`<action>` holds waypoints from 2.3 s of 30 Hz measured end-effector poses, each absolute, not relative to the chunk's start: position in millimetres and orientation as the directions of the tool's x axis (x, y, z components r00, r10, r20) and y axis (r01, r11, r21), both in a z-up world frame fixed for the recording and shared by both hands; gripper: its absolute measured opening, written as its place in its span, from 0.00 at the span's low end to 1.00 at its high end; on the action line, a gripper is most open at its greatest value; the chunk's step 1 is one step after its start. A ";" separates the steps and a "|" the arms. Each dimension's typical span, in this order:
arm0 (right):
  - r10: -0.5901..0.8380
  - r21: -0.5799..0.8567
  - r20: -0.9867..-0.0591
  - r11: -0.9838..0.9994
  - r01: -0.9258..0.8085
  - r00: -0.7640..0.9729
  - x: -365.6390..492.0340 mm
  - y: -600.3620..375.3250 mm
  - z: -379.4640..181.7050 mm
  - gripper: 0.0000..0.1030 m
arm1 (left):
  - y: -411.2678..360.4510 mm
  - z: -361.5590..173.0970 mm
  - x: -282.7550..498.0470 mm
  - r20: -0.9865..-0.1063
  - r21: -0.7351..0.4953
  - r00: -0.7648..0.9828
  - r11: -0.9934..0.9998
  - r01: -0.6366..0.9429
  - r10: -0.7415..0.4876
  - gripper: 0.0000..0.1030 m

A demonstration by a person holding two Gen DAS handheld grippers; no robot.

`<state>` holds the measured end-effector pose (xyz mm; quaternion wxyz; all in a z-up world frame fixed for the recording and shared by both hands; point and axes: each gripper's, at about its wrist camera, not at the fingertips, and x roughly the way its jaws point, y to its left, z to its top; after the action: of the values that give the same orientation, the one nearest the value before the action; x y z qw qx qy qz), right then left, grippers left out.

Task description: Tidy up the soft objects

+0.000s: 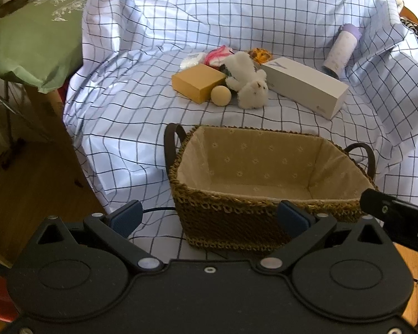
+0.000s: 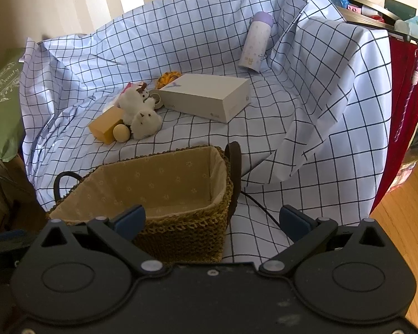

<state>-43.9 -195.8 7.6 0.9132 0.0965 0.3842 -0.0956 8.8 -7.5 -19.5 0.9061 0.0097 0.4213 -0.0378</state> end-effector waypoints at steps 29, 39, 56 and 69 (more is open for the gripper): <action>-0.090 0.030 -0.708 0.987 0.157 0.700 56.2 -188.6 17.8 0.93 | 6.8 -4.2 86.1 -0.722 -0.045 0.686 0.995 0.087 -0.093 0.93; 0.004 0.072 -0.740 0.995 0.074 0.672 117.6 -181.0 7.8 0.87 | 13.7 -13.4 135.3 -0.730 -0.034 0.680 0.997 0.066 -0.070 0.93; 0.044 0.024 -0.746 0.999 -0.040 0.665 220.6 -147.1 -14.1 0.87 | 37.2 -37.4 189.4 -0.783 -0.037 0.622 0.999 -0.002 -0.027 0.93; -0.010 -0.104 -0.765 0.989 -0.108 0.644 256.8 -118.0 -51.3 0.70 | 51.8 -48.0 193.4 -0.806 -0.046 0.592 0.998 -0.039 -0.013 0.93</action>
<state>256.8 -118.0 -51.3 0.9038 -0.0700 0.4213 0.0270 193.4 51.8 -48.0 0.8916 -0.0292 0.4517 0.0073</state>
